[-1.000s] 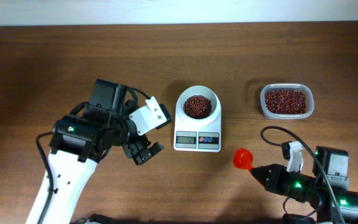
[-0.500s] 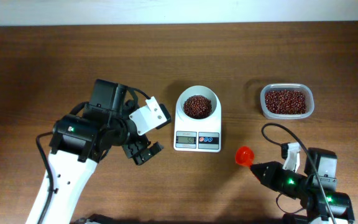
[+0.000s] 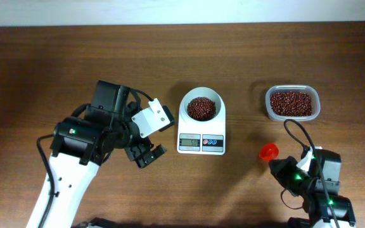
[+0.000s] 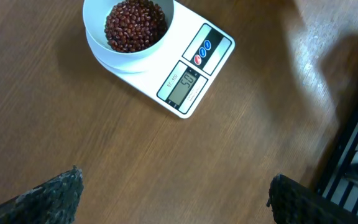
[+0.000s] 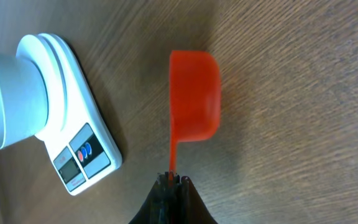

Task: Scoop and weigh 50g on scale
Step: 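Lower the scoop with the right gripper onto the table near the front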

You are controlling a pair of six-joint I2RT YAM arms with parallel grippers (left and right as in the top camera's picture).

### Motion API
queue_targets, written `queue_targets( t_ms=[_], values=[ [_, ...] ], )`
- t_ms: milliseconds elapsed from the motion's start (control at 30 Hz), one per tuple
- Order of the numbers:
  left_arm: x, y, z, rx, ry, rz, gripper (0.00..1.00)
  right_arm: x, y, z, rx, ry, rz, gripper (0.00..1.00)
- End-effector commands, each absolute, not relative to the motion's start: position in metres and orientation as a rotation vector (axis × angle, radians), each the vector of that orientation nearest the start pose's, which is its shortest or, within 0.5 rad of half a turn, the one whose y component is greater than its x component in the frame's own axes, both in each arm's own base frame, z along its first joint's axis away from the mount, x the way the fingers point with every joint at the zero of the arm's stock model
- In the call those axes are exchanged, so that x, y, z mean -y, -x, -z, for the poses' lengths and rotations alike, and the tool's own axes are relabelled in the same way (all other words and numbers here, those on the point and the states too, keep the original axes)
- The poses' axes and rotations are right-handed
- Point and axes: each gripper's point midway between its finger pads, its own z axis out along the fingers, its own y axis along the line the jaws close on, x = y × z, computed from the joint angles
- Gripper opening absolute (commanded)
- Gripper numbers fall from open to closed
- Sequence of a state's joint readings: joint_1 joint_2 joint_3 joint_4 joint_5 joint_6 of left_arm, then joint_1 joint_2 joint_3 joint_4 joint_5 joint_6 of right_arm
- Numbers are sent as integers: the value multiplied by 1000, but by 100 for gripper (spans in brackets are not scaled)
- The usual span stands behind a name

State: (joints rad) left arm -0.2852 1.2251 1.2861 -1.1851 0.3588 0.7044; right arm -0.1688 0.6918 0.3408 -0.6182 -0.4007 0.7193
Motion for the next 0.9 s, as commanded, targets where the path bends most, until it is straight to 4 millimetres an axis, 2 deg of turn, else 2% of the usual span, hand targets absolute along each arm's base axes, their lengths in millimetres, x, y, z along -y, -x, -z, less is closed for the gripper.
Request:
queue_targets(
  t_ms=[0, 100, 200, 333, 433, 500, 533, 600, 667, 700, 767, 867],
  values=[
    [138, -245, -228, -2222, -1356, 350, 99, -29, -200, -49, -2422, -1002, -686, 23],
    [138, -245, -228, -2222, -1356, 350, 99, -29, -198, -48, -2428, -1007, -684, 36],
    [138, -245, -228, -2222, -1356, 350, 99, -13, -196, -42, -2422, -1049, -544, 49],
    [138, -245, -228, -2222, -1356, 350, 99, 8, -192, -36, -2405, -1095, -380, 55],
    [138, -245, -228, -2222, -1356, 350, 99, 43, -184, -28, -2380, -1163, -103, 76],
    [138, -245, -228, -2222, -1356, 350, 99, 48, -183, -22, -2398, -1182, -49, 85],
    [138, -245, -228, -2222, -1356, 350, 99, 49, -190, -20, -2390, -1179, -51, 96],
    [138, -245, -228, -2222, -1356, 350, 99, 51, -201, -22, -2363, -1168, -62, 99],
    [138, -245, -228, -2222, -1356, 350, 99, 54, -217, -41, -2311, -1146, -84, 99],
    [138, -244, -228, -2222, -1356, 350, 99, 51, -231, -60, -2279, -1119, -142, 99],
    [138, -245, -228, -2222, -1356, 350, 99, 41, -247, -85, -2255, -1071, -246, 99],
    [138, -244, -228, -2222, -1356, 350, 99, 15, -250, -104, -2314, -1017, -421, 99]
  ],
)
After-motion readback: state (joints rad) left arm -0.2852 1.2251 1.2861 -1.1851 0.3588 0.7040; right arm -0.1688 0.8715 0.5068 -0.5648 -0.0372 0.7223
